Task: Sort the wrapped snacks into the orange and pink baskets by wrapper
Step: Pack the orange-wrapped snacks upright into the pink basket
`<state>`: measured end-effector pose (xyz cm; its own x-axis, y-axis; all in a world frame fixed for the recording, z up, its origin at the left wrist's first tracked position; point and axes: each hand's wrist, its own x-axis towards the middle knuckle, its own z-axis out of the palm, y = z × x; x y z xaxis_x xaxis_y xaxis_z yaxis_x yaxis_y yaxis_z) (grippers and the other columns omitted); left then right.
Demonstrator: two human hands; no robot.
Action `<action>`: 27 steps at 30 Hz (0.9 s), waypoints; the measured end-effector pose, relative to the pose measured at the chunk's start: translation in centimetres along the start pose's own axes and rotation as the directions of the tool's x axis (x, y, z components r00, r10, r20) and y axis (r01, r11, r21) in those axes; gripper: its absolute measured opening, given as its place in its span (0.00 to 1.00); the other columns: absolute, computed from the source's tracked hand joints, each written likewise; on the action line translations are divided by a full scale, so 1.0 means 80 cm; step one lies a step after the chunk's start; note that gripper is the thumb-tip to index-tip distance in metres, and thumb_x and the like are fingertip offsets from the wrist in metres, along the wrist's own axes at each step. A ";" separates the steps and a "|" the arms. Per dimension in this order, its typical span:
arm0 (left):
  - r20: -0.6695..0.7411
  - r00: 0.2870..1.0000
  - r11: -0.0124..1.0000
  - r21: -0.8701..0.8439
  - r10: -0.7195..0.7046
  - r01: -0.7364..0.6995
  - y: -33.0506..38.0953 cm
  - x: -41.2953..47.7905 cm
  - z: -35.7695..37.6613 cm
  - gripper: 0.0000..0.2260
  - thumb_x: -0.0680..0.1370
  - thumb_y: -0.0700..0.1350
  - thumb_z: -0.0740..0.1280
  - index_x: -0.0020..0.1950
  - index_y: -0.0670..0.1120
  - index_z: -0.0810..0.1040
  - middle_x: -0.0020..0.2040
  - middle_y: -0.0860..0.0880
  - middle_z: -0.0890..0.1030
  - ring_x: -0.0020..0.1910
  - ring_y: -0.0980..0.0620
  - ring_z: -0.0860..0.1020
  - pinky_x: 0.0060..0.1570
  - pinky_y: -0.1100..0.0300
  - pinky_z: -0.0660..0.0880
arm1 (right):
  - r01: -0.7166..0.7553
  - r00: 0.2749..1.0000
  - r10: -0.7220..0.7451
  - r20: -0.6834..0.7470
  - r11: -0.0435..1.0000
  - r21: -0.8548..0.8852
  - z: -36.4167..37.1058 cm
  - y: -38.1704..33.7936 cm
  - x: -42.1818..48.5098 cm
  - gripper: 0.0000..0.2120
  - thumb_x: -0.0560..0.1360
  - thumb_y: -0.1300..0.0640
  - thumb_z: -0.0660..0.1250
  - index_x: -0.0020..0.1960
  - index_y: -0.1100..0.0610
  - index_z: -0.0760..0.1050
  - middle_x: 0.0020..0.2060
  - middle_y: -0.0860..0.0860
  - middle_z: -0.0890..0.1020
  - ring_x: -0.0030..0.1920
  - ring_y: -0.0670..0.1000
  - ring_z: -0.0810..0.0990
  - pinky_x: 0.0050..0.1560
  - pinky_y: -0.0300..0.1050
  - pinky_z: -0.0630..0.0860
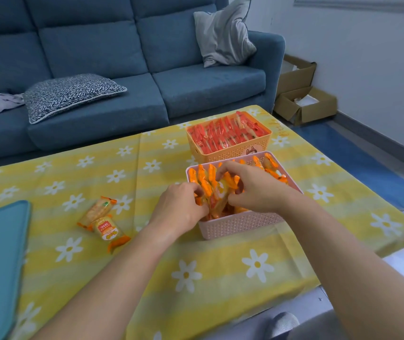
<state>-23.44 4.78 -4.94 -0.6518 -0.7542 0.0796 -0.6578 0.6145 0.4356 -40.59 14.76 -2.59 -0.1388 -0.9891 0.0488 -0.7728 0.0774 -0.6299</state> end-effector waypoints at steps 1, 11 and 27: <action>0.001 1.000 1.000 -0.001 -0.005 0.005 0.000 0.000 0.000 0.13 0.72 0.48 0.73 0.56 0.51 0.84 0.44 0.49 0.84 0.46 0.46 0.80 0.42 0.55 0.75 | -0.012 1.000 0.012 0.002 1.000 -0.019 -0.001 -0.002 0.000 0.15 0.71 0.57 0.72 0.55 0.47 0.73 0.35 0.49 0.79 0.28 0.44 0.72 0.29 0.42 0.70; 0.011 0.998 0.993 -0.105 -0.054 0.055 0.000 -0.002 0.003 0.12 0.70 0.51 0.73 0.53 0.53 0.84 0.37 0.51 0.82 0.45 0.46 0.80 0.39 0.55 0.72 | -0.422 0.903 0.352 -0.245 0.830 -0.364 0.028 -0.025 0.015 0.25 0.74 0.32 0.63 0.34 0.52 0.64 0.34 0.50 0.76 0.37 0.55 0.78 0.35 0.45 0.72; 0.032 0.994 0.994 0.025 0.106 -0.107 -0.005 -0.003 0.015 0.09 0.76 0.55 0.64 0.50 0.60 0.84 0.46 0.56 0.71 0.51 0.55 0.71 0.44 0.57 0.70 | -0.193 0.979 0.201 0.031 0.967 -0.166 -0.012 0.021 -0.010 0.11 0.75 0.60 0.69 0.54 0.51 0.84 0.47 0.45 0.83 0.48 0.47 0.82 0.46 0.39 0.76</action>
<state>-23.50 4.99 -6.21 -0.7294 -0.6772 0.0970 -0.5936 0.6970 0.4023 -42.33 15.81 -2.93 -0.2718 -0.9569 -0.1027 -0.8233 0.2865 -0.4900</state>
